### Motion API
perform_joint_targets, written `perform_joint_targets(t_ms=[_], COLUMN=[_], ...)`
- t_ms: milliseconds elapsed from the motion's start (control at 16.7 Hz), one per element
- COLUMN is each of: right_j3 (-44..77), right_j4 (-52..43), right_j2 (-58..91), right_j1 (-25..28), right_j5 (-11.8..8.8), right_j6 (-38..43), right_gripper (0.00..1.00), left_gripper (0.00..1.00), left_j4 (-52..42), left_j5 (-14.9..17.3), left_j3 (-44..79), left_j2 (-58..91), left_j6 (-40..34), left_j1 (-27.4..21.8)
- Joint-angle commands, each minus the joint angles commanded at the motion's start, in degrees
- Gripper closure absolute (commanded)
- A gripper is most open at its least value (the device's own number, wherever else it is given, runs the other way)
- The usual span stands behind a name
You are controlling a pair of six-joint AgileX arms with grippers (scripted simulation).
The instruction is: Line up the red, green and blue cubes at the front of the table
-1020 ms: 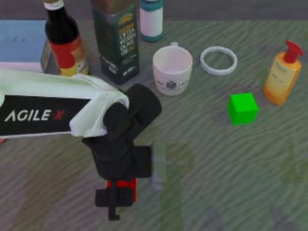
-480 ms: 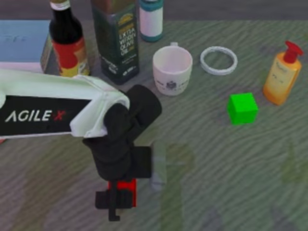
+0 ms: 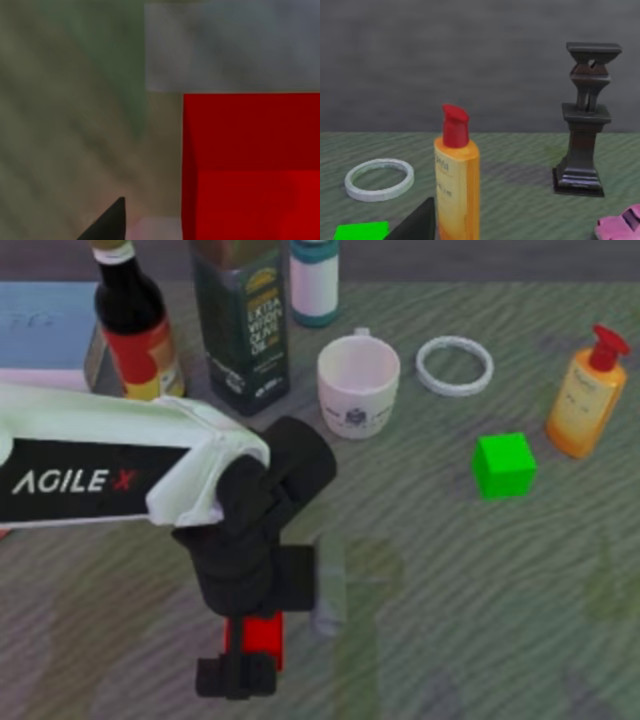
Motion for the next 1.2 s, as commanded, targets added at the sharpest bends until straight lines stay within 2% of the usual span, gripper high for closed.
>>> perform_joint_targets(t_ms=[360, 780, 1200], right_j3=[0.00, 0.00, 1.71], right_j4=[0.00, 0.00, -1.28], right_j2=[0.00, 0.00, 1.73], right_j1=[0.00, 0.00, 0.24], right_j5=[0.00, 0.00, 0.07], right_j6=[0.00, 0.00, 0.20], right_gripper=[0.00, 0.00, 0.00], left_gripper=[0.00, 0.00, 0.00], left_j4=[-0.98, -15.14, -14.69], left_j5=[-0.02, -0.01, -0.13], left_j3=[0.82, 9.09, 8.12], left_j2=[-0.36, -5.80, -7.46], left_j6=[0.22, -0.08, -0.63], left_j1=[-0.04, 1.13, 1.68])
